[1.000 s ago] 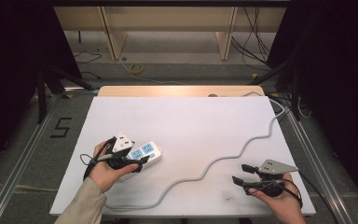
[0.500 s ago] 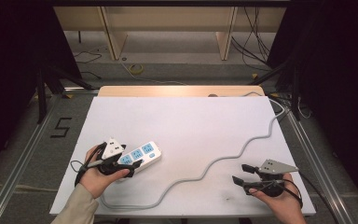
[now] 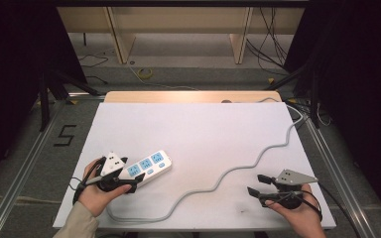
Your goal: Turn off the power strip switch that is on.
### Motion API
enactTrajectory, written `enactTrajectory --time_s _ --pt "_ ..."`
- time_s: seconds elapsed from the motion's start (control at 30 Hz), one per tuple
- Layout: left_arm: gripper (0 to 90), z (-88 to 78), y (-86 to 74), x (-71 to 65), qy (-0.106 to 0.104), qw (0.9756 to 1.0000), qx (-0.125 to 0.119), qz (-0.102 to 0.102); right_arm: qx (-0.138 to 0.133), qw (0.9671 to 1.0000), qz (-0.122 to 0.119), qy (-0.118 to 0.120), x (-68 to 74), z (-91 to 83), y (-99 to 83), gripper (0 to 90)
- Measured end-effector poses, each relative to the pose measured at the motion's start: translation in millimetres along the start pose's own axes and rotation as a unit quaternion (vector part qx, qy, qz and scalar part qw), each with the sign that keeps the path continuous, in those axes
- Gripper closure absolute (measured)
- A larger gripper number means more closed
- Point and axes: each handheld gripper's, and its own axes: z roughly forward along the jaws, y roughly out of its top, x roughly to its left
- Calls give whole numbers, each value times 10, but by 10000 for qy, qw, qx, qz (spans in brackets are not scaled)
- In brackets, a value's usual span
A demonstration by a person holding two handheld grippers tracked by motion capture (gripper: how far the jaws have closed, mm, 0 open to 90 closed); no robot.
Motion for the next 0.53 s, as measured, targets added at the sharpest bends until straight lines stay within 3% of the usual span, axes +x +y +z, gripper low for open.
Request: enactTrajectory --time_s 0.53 --pt "188 8 -27 -39 41 10000 37 -24 31 10000 -59 -13 12 3 5 377"
